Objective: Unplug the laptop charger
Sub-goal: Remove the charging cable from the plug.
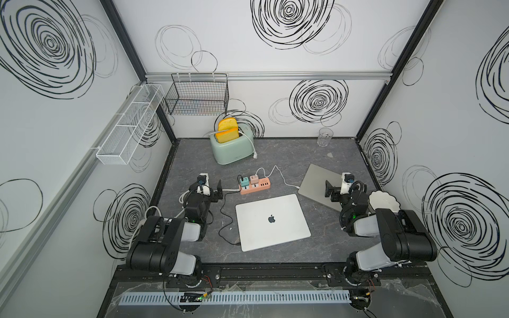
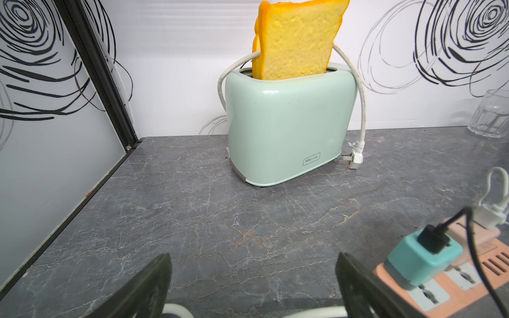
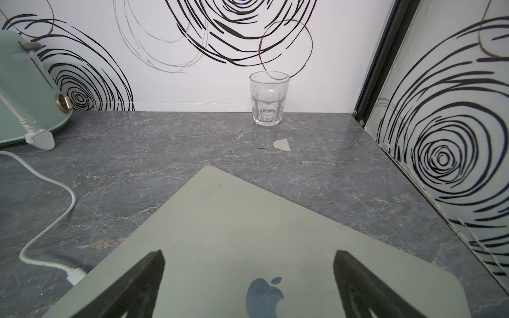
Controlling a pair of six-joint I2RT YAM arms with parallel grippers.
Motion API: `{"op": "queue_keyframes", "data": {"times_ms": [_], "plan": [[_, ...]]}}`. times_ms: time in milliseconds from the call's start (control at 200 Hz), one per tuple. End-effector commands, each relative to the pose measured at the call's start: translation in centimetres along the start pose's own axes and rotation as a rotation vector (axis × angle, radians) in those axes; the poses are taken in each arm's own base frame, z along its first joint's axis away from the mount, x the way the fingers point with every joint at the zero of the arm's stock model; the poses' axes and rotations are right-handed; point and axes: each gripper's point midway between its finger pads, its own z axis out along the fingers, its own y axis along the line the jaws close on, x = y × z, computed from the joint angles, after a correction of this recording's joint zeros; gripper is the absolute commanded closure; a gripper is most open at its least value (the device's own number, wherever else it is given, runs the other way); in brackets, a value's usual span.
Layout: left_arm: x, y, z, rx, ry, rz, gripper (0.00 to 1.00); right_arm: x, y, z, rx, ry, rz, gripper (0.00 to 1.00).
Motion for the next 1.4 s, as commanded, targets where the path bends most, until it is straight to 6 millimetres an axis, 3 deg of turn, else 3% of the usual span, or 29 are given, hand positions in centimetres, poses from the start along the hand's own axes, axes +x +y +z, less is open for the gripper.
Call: {"op": "queue_keyframes", "data": {"times_ms": [0,180,285,435,525,605,695,770,870,970,1076,1251,1391], "plan": [[-2.0,0.2,0.4,0.002,-0.07,-0.009,0.03,-1.3,0.1,0.3,-0.005,-0.046,-0.013,0.01],[-3.0,1.1,0.5,-0.065,-0.052,-0.025,0.03,-2.1,-1.4,0.2,0.129,-0.047,-0.004,0.01],[-3.9,3.5,0.3,-0.244,0.02,-0.101,0.03,-2.5,-2.1,3.0,0.226,0.135,-0.024,0.01],[-5.8,2.0,0.2,-0.245,0.156,-0.143,0.03,-7.2,0.6,5.6,0.215,0.159,-0.005,0.01],[-7.2,-0.4,-0.1,-0.152,0.264,-0.187,0.03,-9.3,3.4,7.4,0.142,0.231,0.088,0.01],[-7.5,-4.4,-0.7,0.021,0.375,-0.233,0.03,-8.7,6.0,9.4,0.081,0.403,0.131,0.01],[-7.1,-9.0,-2.2,0.212,0.5,-0.301,0.03,-8.9,11.1,10.7,-0.061,0.512,0.117,0.01],[-6.8,-12.4,-3.4,0.322,0.569,-0.349,0.03,-9.7,16.4,10.1,-0.221,0.524,0.086,0.01],[-7.3,-16.5,-4.7,0.402,0.633,-0.396,0.03,-11.0,23.4,7.5,-0.451,0.547,0.076,0.01],[-8.2,-20.5,-6.2,0.473,0.654,-0.403,0.03,-11.6,28.3,4.8,-0.602,0.582,0.072,0.01],[-7.3,-22.1,-6.3,0.504,0.681,-0.478,0.02,-11.0,31.0,3.9,-0.702,0.638,0.089,0.01],[-3.5,-21.3,-5.2,0.484,0.778,-0.567,0.02,-8.9,33.6,4.9,-0.788,0.726,0.089,0.04],[-2.7,-21.0,-4.7,0.471,0.787,-0.673,0.01,-7.4,35.9,5.2,-0.832,0.778,0.059,0.11]]}}
